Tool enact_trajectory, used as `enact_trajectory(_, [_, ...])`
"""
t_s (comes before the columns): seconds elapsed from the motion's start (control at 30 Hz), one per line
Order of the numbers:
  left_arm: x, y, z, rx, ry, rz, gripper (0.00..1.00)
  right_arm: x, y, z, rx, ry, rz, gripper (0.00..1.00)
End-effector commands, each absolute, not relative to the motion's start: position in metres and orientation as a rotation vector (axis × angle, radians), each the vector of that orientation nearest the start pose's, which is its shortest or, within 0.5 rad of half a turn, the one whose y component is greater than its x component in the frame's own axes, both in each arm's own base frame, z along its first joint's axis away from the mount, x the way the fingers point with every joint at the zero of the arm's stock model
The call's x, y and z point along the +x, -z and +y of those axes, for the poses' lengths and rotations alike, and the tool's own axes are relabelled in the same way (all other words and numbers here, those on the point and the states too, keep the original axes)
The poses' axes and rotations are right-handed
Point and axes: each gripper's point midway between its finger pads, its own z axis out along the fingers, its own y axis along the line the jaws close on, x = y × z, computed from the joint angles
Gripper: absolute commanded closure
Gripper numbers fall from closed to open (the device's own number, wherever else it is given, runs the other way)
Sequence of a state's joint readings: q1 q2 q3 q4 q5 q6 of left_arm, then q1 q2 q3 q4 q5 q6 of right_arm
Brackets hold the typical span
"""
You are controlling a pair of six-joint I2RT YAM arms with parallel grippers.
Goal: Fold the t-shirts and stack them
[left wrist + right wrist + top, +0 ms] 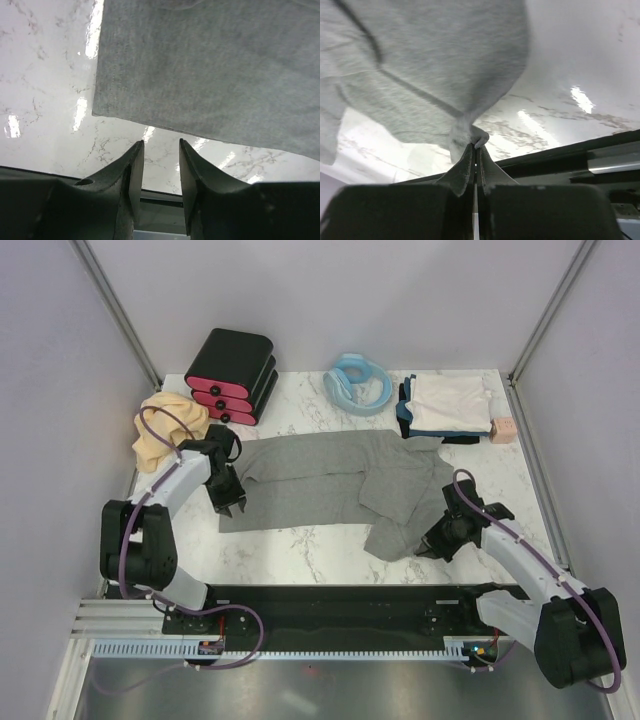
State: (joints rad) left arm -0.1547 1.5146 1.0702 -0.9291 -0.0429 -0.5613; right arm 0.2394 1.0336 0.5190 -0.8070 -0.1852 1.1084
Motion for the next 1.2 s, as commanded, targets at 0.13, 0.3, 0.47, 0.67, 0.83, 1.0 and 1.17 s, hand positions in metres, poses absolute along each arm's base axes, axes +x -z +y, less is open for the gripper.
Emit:
enact_trajectory(0.13, [0.240,-0.044,-0.034,-0.778,-0.068,2.920,0.52,0.190,-0.067,0.114,1.134,-0.516,2.691,1.00])
enact_trajectory(0.3, [0.230,-0.025,-0.014,-0.831,-0.156,2.955,0.52,0.196,-0.071,0.118,1.110,-0.537,2.699,1.00])
enact_trajectory(0.47, [0.232,-0.024,-0.003,-0.825,-0.182,2.921,0.49,0.201,-0.071,0.118,1.101,-0.536,2.700,1.00])
enact_trajectory(0.67, [0.236,-0.022,0.002,-0.826,-0.188,2.910,0.49,0.201,-0.067,0.119,1.102,-0.542,2.706,1.00])
enact_trajectory(0.83, [0.234,-0.010,0.002,-0.816,-0.193,2.951,0.51,0.199,-0.063,0.119,1.117,-0.548,2.706,1.00])
enact_trajectory(1.0, [0.232,-0.005,-0.003,-0.818,-0.153,2.961,0.60,0.200,-0.063,0.117,1.131,-0.547,2.698,1.00])
enact_trajectory(1.17, [0.232,-0.004,-0.004,-0.804,-0.141,2.961,0.82,0.199,-0.060,0.118,1.147,-0.550,2.701,1.00])
